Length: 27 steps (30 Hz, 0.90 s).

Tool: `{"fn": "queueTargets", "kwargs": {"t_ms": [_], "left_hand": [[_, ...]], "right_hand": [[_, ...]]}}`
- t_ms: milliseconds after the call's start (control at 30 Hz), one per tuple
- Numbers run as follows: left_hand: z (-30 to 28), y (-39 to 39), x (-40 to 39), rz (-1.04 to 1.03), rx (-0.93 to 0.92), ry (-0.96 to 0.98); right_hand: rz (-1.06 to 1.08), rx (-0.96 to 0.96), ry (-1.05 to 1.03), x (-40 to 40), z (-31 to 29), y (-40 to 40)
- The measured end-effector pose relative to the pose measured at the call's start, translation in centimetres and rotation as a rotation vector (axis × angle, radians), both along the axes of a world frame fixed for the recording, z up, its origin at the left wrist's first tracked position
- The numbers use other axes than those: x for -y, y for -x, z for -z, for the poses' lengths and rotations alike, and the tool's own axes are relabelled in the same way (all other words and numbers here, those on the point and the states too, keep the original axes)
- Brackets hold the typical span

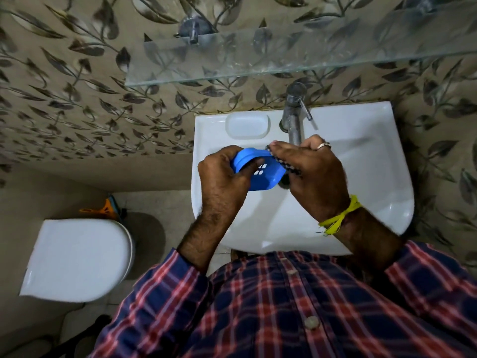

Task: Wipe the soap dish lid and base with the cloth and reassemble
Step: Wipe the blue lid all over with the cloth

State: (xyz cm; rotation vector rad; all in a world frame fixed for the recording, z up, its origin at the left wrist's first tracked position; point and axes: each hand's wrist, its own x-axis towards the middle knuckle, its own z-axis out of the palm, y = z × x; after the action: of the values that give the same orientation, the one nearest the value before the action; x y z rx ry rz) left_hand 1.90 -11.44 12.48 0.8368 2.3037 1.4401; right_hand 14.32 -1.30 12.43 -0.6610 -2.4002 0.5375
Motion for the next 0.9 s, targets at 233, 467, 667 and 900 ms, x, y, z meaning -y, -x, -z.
{"fn": "queueTargets", "kwargs": {"t_ms": [233,467,667,900], "left_hand": [[0.2,0.0,0.6,-0.043,0.010,-0.113],[0.1,0.0,0.2,-0.046,0.224,-0.250],[-0.4,1.1,-1.4,0.164,0.052,0.196],[-0.4,1.0,-1.4,0.133,-0.152,0.263]], "right_hand": [[-0.020,-0.030,0.029,-0.1,0.1,0.2],[-0.013,-0.152,-0.089,-1.2,0.3,1.3],[-0.082,-0.091,-0.233,-1.7,0.4,0.6],[-0.087,-0.124,-0.185,-1.8,-0.2,0.4]]}}
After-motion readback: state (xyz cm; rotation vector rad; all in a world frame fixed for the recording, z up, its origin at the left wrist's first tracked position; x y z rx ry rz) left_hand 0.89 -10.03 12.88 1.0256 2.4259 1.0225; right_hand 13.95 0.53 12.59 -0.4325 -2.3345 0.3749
